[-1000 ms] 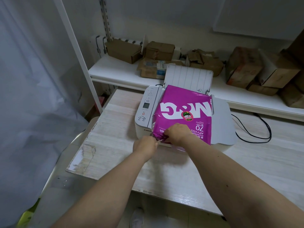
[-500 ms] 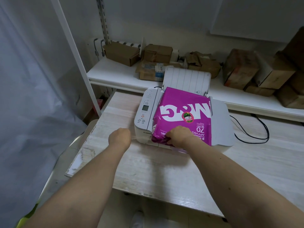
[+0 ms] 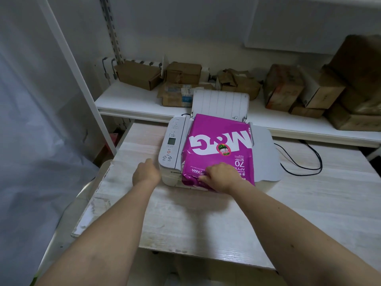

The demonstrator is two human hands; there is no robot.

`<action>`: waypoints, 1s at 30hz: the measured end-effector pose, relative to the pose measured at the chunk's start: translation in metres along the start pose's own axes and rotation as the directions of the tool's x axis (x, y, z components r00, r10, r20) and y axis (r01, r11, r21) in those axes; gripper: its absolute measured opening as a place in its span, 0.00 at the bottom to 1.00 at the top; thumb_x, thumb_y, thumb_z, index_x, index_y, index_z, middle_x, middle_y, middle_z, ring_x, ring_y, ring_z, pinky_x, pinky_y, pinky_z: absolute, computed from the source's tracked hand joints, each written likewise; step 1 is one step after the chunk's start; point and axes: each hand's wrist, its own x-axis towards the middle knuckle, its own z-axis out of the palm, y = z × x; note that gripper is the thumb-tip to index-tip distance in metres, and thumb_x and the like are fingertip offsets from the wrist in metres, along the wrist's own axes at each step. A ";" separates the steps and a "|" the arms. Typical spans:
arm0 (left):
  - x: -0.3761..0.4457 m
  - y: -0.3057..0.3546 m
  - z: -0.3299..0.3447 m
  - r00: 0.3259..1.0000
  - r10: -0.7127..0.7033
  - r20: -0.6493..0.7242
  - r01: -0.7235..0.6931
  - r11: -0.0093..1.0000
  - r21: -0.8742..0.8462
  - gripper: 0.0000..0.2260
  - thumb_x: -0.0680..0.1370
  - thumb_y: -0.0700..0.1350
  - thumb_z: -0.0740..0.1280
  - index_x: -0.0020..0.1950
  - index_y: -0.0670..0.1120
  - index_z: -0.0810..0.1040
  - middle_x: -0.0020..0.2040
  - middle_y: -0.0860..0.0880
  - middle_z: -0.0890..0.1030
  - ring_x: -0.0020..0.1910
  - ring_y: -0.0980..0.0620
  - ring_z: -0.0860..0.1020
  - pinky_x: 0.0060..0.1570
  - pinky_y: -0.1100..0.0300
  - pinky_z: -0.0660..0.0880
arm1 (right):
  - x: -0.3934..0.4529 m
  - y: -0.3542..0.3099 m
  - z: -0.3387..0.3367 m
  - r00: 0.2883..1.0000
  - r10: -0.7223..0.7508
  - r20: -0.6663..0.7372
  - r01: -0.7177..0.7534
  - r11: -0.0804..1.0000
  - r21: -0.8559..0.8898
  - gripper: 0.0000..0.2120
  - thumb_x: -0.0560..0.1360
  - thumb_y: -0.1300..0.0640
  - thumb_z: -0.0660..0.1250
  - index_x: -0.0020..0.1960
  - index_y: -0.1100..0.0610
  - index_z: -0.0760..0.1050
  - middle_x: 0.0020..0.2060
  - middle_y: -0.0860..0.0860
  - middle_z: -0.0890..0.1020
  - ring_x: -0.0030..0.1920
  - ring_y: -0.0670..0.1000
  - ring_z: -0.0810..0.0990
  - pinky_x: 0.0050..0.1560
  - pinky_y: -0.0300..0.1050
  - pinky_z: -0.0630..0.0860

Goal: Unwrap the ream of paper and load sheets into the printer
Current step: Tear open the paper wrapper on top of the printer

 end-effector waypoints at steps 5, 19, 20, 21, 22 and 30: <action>-0.014 0.010 0.009 0.995 -0.045 -0.093 0.044 0.999 -0.007 0.16 0.79 0.37 0.55 0.66 0.42 0.67 0.64 0.39 0.72 0.56 0.39 0.76 0.45 0.51 0.71 | -0.024 0.009 0.010 0.992 0.044 -0.120 -0.047 0.998 -0.030 0.22 0.73 0.39 0.66 0.54 0.57 0.70 0.48 0.53 0.78 0.48 0.54 0.78 0.48 0.49 0.77; -0.090 0.039 0.067 0.457 0.866 -0.206 -0.832 0.497 0.245 0.07 0.69 0.44 0.62 0.32 0.44 0.74 0.30 0.47 0.76 0.30 0.46 0.76 0.29 0.57 0.73 | -0.064 -0.003 0.055 0.956 -0.142 -0.257 0.075 0.964 -0.254 0.12 0.55 0.57 0.78 0.31 0.53 0.75 0.25 0.49 0.77 0.21 0.51 0.77 0.18 0.40 0.68; -0.092 0.039 0.072 0.453 0.875 -0.167 -0.839 0.483 0.251 0.08 0.69 0.44 0.61 0.32 0.44 0.75 0.30 0.47 0.77 0.29 0.46 0.77 0.28 0.58 0.74 | -0.065 -0.004 0.057 0.955 -0.137 -0.262 0.073 0.968 -0.240 0.11 0.56 0.58 0.77 0.33 0.53 0.76 0.26 0.49 0.78 0.21 0.51 0.77 0.19 0.40 0.69; -0.094 0.039 0.074 0.464 0.877 -0.122 -0.841 0.480 0.251 0.08 0.69 0.45 0.60 0.32 0.44 0.76 0.30 0.47 0.78 0.30 0.46 0.77 0.28 0.59 0.75 | -0.067 -0.004 0.060 0.957 -0.123 -0.263 0.065 0.974 -0.217 0.10 0.58 0.60 0.75 0.36 0.54 0.77 0.28 0.50 0.79 0.22 0.52 0.79 0.20 0.41 0.71; -0.095 0.039 0.076 0.483 0.872 -0.079 -0.836 0.486 0.255 0.09 0.69 0.45 0.60 0.34 0.44 0.77 0.31 0.47 0.79 0.31 0.46 0.78 0.29 0.58 0.77 | -0.068 -0.004 0.062 0.961 -0.101 -0.257 0.051 0.980 -0.195 0.10 0.61 0.61 0.72 0.41 0.55 0.78 0.30 0.50 0.80 0.25 0.53 0.80 0.22 0.42 0.73; -0.100 0.033 0.080 0.711 0.668 0.219 -0.703 0.676 0.221 0.15 0.78 0.42 0.55 0.62 0.42 0.74 0.60 0.43 0.77 0.58 0.40 0.76 0.54 0.51 0.72 | -0.082 -0.004 0.062 0.995 0.042 -0.088 -0.057 0.984 -0.167 0.15 0.75 0.65 0.56 0.61 0.60 0.69 0.52 0.58 0.82 0.52 0.59 0.81 0.46 0.48 0.74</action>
